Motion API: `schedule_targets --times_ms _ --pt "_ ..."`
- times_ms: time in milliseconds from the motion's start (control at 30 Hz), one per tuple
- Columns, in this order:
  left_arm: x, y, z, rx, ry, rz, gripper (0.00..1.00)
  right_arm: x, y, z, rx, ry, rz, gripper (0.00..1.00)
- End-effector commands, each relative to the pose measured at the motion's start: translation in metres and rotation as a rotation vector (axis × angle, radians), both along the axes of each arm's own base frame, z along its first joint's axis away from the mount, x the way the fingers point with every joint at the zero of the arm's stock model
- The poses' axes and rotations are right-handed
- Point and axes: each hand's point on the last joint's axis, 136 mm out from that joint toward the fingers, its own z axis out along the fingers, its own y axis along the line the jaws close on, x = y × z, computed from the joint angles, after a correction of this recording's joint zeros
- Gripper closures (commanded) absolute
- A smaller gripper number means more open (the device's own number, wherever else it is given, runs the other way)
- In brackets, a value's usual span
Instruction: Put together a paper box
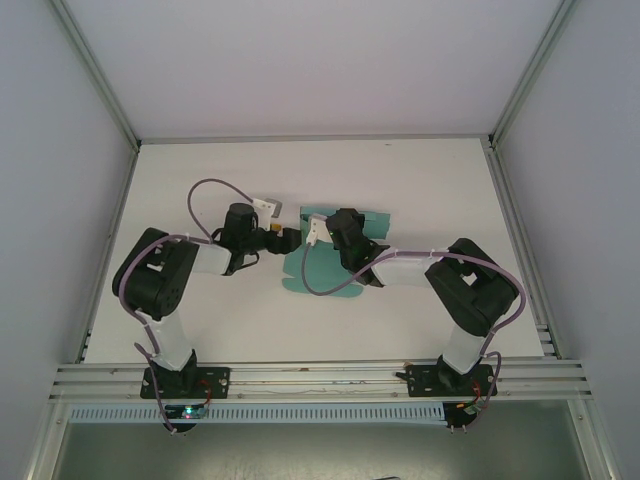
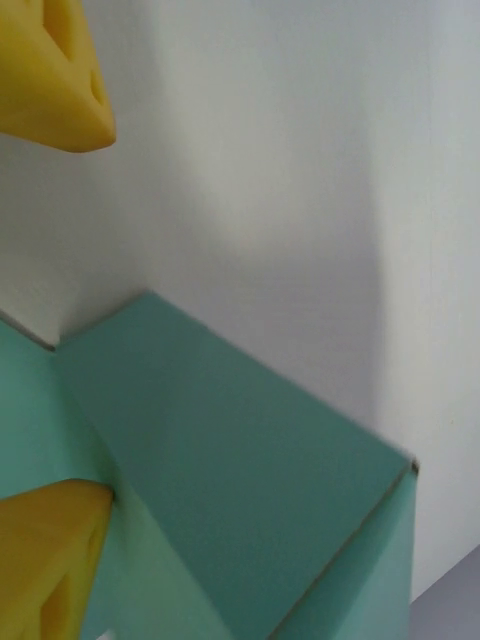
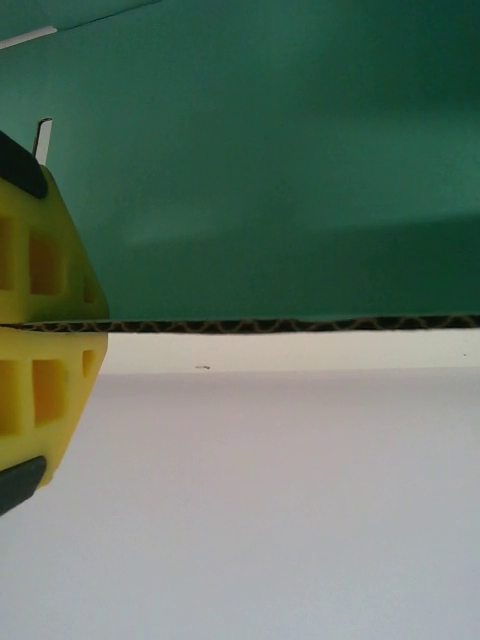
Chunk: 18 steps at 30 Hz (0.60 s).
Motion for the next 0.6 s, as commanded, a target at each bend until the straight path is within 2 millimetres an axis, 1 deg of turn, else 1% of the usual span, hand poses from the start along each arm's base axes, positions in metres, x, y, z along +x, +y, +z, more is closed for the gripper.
schedule_targets --times_ms 0,67,133,200,300,433,567 --pt "0.007 -0.018 0.019 -0.01 -0.109 -0.067 0.19 -0.009 0.004 -0.008 0.001 0.038 0.003 1.0" --pt "0.015 -0.016 0.019 -0.011 -0.117 -0.022 0.24 -0.012 0.007 -0.011 0.01 0.056 0.013 1.0" --pt "0.02 -0.019 0.021 -0.023 -0.131 -0.019 0.23 -0.016 0.009 -0.016 0.014 0.087 0.022 1.0" --pt "0.02 -0.026 0.024 -0.026 -0.153 -0.042 0.21 -0.017 0.01 -0.02 0.008 0.113 0.028 1.0" --pt "0.022 -0.035 0.021 -0.003 -0.159 -0.074 0.21 -0.017 0.011 -0.023 0.002 0.133 0.029 1.0" --pt "0.024 -0.043 0.018 0.017 -0.16 -0.097 0.23 -0.019 0.015 -0.026 0.041 0.183 0.054 1.0" --pt "0.019 -0.052 0.02 0.013 -0.161 -0.153 0.21 -0.018 0.015 -0.027 0.067 0.221 0.061 1.0"
